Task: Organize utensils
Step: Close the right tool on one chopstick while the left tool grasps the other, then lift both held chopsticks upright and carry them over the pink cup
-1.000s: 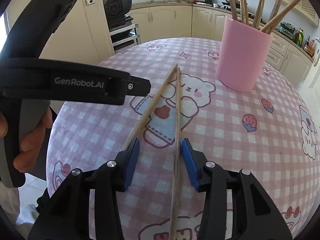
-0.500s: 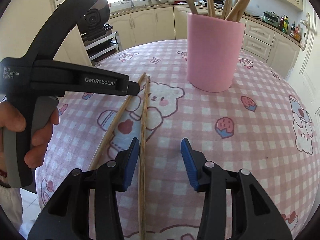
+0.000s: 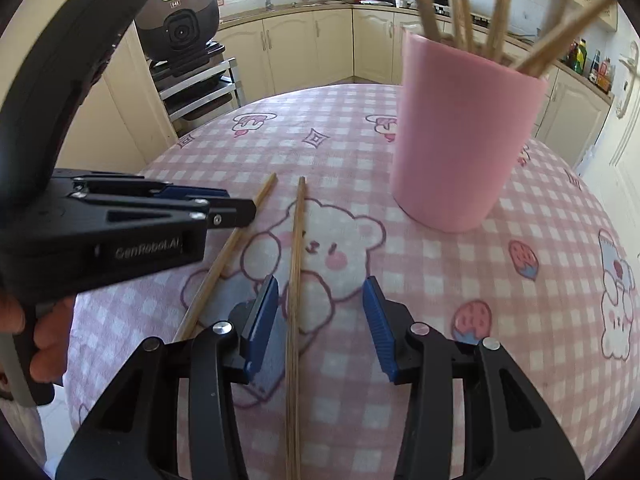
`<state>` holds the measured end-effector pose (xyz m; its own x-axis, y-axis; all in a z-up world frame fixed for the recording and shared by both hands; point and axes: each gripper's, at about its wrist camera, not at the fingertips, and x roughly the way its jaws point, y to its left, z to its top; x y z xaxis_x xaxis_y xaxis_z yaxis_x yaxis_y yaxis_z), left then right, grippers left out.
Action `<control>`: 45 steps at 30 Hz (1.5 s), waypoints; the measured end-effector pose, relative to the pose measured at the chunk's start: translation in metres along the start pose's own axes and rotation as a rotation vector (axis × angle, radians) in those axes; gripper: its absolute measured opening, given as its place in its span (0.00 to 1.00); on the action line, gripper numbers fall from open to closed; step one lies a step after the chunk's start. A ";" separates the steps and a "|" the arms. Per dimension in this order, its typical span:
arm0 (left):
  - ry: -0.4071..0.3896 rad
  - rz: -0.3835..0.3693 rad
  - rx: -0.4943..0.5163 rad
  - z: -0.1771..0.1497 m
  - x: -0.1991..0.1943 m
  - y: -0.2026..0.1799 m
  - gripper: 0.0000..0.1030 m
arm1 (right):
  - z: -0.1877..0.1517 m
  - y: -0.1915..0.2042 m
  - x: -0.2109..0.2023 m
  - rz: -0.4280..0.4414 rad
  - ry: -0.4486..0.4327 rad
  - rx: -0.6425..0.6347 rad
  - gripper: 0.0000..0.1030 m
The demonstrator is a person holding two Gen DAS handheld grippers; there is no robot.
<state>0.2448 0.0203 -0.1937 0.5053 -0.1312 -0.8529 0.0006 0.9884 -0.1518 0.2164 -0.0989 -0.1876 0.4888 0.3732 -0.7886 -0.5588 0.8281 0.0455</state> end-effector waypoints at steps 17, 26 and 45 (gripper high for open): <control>-0.033 0.067 0.080 0.003 0.007 -0.017 0.11 | 0.028 0.005 0.023 -0.055 0.034 -0.089 0.05; -0.030 0.000 0.060 -0.007 -0.010 -0.012 0.05 | 0.018 -0.002 -0.007 0.002 -0.024 -0.003 0.04; -0.344 -0.150 0.094 -0.007 -0.164 -0.039 0.05 | 0.002 -0.005 -0.143 0.069 -0.341 0.093 0.04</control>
<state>0.1558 0.0031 -0.0518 0.7533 -0.2578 -0.6050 0.1676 0.9648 -0.2025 0.1502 -0.1558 -0.0740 0.6566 0.5343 -0.5324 -0.5423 0.8250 0.1591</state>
